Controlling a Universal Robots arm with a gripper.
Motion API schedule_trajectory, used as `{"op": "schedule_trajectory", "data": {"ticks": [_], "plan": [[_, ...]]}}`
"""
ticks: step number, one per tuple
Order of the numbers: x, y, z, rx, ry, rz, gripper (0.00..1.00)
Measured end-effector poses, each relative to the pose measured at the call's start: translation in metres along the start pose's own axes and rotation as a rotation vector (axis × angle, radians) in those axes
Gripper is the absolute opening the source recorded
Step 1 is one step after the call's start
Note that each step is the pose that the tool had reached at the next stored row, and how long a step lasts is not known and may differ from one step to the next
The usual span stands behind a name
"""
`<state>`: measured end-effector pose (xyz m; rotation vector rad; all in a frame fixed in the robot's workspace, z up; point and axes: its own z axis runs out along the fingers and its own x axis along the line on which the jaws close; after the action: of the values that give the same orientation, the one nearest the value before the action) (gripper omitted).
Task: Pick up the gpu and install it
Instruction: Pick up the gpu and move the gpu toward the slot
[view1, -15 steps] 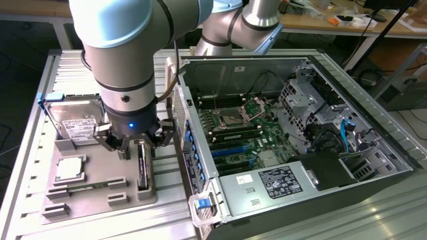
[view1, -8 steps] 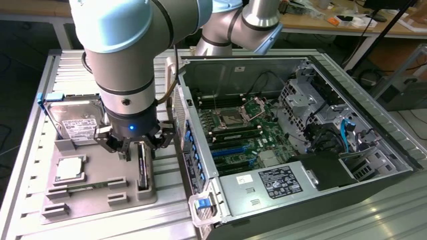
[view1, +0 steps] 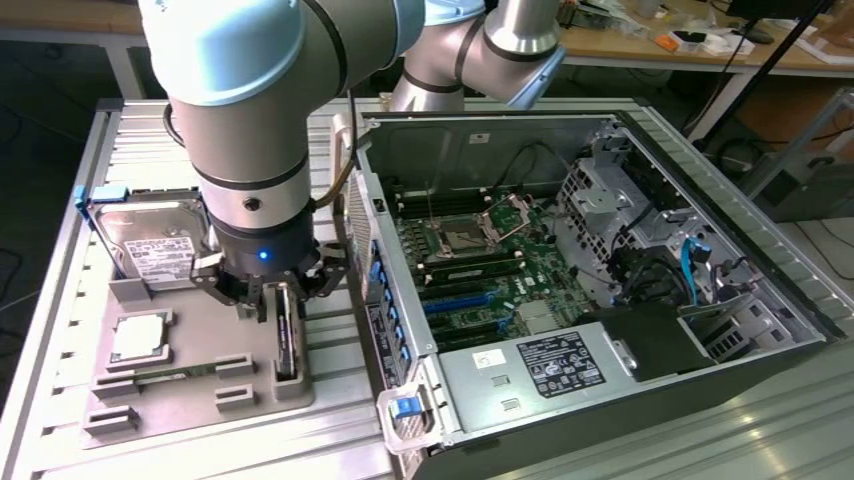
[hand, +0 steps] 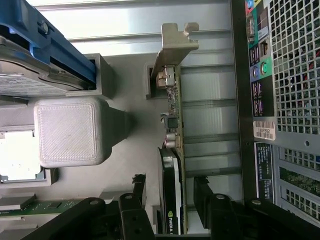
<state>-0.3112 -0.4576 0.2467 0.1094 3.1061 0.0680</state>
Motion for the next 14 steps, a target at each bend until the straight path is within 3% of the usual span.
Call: {"op": "schedule_trajectory", "data": {"ticks": [2,4,14], "plan": [[0.0000,0.0000,0.0000,0.0000,0.0000,0.000,0.46],[0.0000,0.0000,0.0000,0.0000,0.0000,0.000,0.33],[-0.0001,0.0000,0.0002,0.0000,0.0000,0.000,0.33]]}}
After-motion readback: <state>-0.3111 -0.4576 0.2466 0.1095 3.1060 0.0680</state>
